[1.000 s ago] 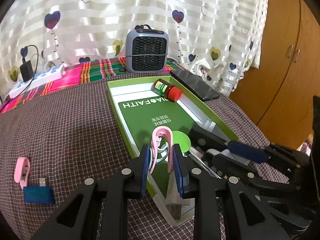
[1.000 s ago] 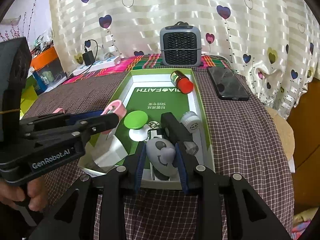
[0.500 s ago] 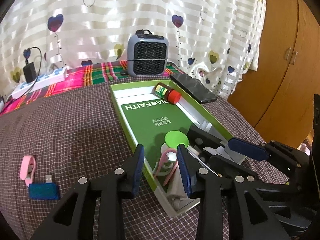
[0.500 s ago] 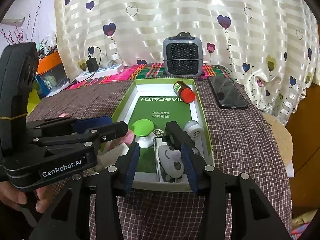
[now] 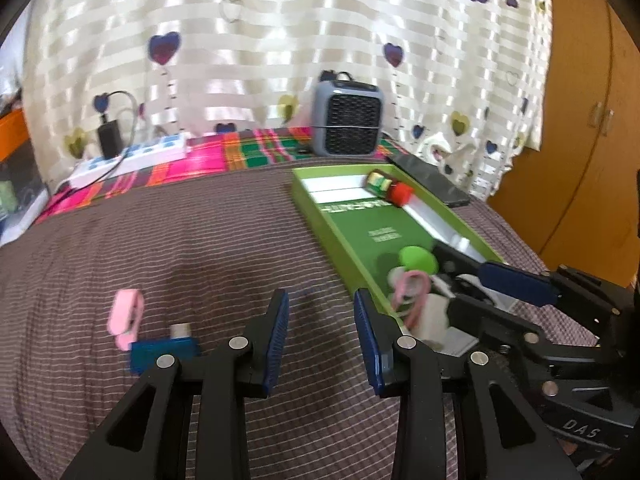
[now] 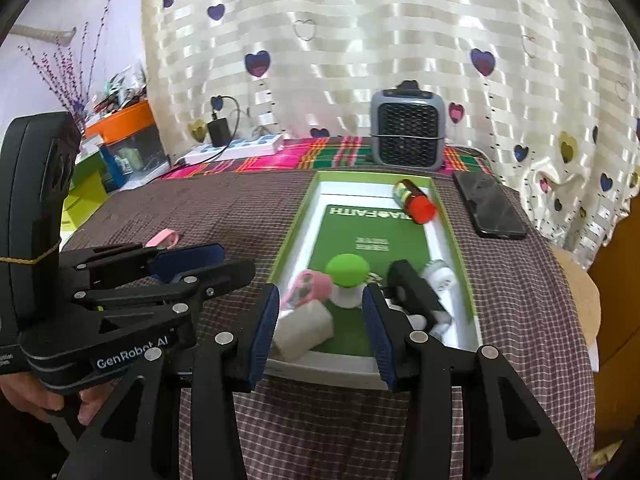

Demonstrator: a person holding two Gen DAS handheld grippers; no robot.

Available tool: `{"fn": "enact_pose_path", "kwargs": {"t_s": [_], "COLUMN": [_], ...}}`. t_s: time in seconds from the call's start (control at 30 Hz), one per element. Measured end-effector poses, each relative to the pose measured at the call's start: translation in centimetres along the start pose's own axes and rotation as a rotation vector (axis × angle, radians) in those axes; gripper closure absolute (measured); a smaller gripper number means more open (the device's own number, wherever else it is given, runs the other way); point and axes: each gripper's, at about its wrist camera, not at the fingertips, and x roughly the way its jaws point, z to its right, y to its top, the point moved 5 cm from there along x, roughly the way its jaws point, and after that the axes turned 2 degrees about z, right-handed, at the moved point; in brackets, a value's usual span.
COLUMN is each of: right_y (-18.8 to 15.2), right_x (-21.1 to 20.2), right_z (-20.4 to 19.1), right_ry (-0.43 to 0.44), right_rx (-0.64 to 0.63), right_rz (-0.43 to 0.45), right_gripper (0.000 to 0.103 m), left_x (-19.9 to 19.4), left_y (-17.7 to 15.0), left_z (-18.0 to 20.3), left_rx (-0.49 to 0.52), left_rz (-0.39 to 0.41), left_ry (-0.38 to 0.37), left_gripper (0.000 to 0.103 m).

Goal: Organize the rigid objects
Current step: 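Withdraw both grippers toward the pink stick and blue USB drive, then grasp the pink stick with the left gripper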

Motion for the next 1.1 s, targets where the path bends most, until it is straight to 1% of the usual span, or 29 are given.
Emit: {"fn": "enact_pose_path", "kwargs": {"t_s": [0.23, 0.37, 0.53, 0.77, 0.93, 1.1], "right_y": [0.3, 0.4, 0.6, 0.6, 0.6, 0.4], "right_x": [0.2, 0.3, 0.5, 1.1, 1.5, 2.0], "right_z": [-1.7, -2.6, -4.0, -5.8, -6.8, -7.9], "right_ry": [0.028, 0.044, 0.063, 0.091, 0.108, 0.121], "right_rx": [-0.027, -0.043, -0.067, -0.101, -0.115, -0.134], "right_rz": [0.001, 0.003, 0.001, -0.007, -0.013, -0.022], "right_gripper": [0.058, 0.058, 0.058, 0.058, 0.058, 0.058], "left_x": [-0.7, -1.0, -1.6, -1.7, -0.6, 1.2], "left_y": [-0.4, -0.8, -1.0, -1.2, -1.3, -1.7], "left_z": [-3.4, -4.5, -6.4, -10.6, -12.2, -12.6], "left_rx": [-0.049, -0.056, -0.062, -0.092, -0.083, -0.081], "left_rz": [0.003, 0.001, 0.012, 0.011, -0.020, -0.066], "left_ry": [0.052, 0.070, 0.111, 0.186, 0.203, 0.191], "left_gripper": [0.070, 0.070, 0.070, 0.070, 0.068, 0.068]}}
